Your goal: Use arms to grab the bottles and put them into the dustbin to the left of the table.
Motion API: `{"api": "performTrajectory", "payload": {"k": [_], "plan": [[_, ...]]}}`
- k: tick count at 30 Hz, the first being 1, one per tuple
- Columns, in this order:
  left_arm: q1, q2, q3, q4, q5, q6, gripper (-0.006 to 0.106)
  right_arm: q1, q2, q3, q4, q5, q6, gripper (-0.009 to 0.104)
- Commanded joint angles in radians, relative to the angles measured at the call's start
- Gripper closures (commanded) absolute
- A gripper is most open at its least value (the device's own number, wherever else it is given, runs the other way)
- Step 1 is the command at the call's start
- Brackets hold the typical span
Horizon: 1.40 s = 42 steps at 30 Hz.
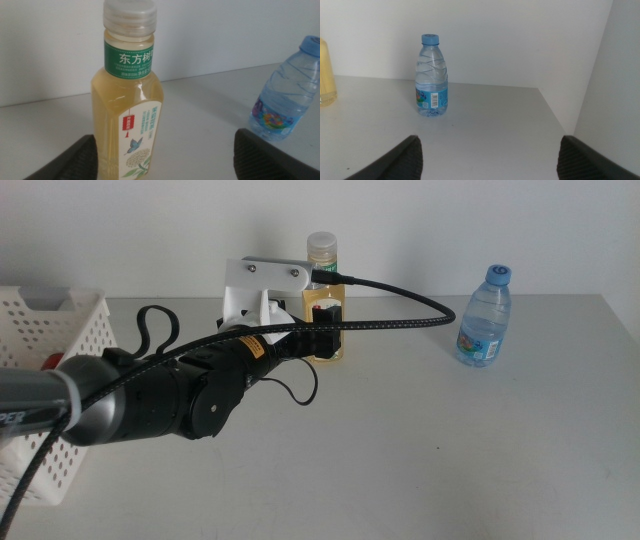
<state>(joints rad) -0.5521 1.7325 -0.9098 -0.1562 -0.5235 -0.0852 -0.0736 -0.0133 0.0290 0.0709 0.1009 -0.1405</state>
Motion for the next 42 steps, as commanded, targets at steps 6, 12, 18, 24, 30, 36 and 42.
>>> {"api": "performTrajectory", "payload": {"k": [6, 12, 18, 24, 30, 36, 42], "plan": [[-0.006, 0.072, -0.138, -0.093, -0.090, 0.144, 0.008, -0.004, -0.021, -0.010, -0.009, -0.081, -0.010, 0.001], [-0.005, 0.162, -0.229, -0.137, -0.090, 0.206, 0.008, -0.004, -0.021, -0.010, -0.009, -0.081, -0.010, 0.001], [-0.004, 0.228, -0.315, -0.159, -0.090, 0.246, 0.008, -0.004, -0.021, -0.010, -0.009, -0.081, -0.010, 0.001], [-0.004, 0.286, -0.372, -0.203, -0.108, 0.254, 0.008, -0.004, -0.021, -0.010, -0.009, -0.081, -0.010, 0.001], [-0.004, 0.330, -0.398, -0.207, -0.162, 0.298, 0.008, -0.004, -0.021, -0.010, -0.009, -0.081, -0.010, 0.001], [0.008, 0.375, -0.443, -0.206, -0.184, 0.293, 0.008, -0.004, -0.021, -0.010, -0.009, -0.081, -0.010, 0.001], [0.008, 0.420, -0.469, -0.205, -0.225, 0.293, 0.008, -0.004, -0.021, -0.010, -0.009, -0.081, -0.010, 0.001]]}}
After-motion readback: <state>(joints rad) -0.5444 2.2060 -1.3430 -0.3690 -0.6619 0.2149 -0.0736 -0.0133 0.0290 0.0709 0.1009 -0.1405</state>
